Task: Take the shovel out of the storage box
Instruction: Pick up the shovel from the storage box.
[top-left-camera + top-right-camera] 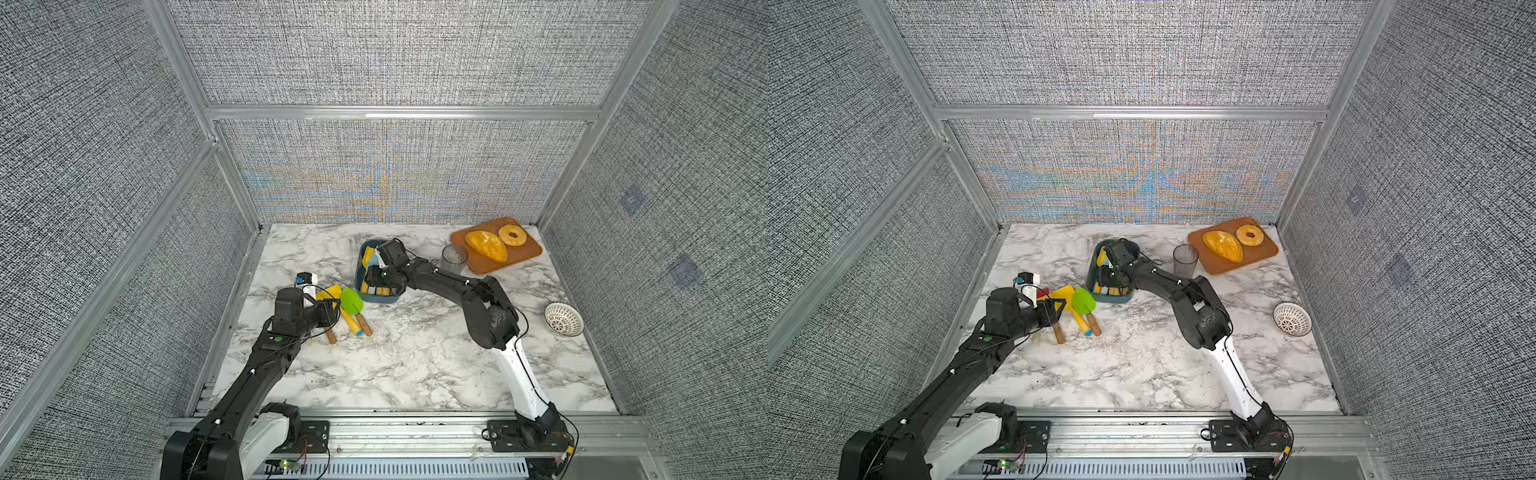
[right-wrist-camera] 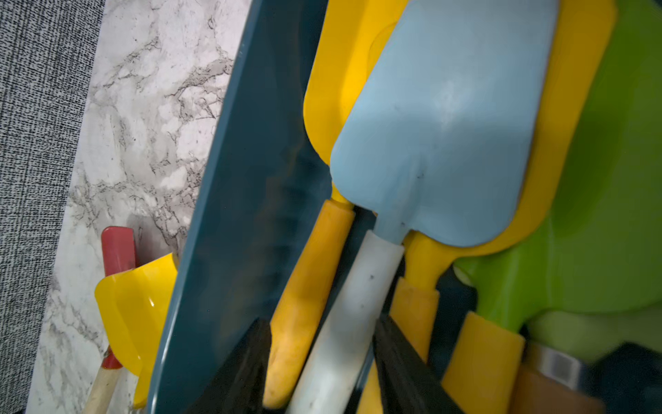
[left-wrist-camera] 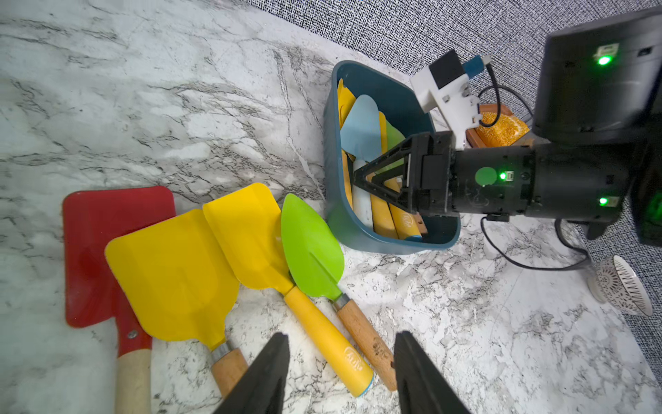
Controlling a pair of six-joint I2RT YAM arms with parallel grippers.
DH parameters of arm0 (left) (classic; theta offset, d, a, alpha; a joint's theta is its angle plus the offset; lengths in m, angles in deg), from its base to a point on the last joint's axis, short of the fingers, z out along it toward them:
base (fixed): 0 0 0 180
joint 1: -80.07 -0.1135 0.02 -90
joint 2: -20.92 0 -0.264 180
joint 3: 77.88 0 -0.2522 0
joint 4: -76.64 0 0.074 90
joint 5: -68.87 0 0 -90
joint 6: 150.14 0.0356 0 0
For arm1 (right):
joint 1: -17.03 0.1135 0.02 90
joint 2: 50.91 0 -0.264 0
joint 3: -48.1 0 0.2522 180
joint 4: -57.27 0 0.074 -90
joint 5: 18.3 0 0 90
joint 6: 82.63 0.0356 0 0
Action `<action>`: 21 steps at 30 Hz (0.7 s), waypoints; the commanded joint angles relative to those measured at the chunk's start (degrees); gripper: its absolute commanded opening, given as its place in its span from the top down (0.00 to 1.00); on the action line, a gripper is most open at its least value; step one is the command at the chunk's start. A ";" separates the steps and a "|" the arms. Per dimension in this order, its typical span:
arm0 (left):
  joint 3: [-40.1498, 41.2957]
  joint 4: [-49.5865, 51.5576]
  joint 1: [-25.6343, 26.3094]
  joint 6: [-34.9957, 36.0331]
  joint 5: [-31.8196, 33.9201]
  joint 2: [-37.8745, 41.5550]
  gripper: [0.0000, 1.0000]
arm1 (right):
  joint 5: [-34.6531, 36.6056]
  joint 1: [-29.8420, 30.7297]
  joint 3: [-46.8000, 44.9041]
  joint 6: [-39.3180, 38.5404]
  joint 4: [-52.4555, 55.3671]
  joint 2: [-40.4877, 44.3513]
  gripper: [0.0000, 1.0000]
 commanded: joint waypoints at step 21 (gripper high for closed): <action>-1.52 -2.37 0.03 -0.93 -2.18 -2.40 0.48 | 14.48 2.48 7.26 -6.35 9.57 -2.67 0.86</action>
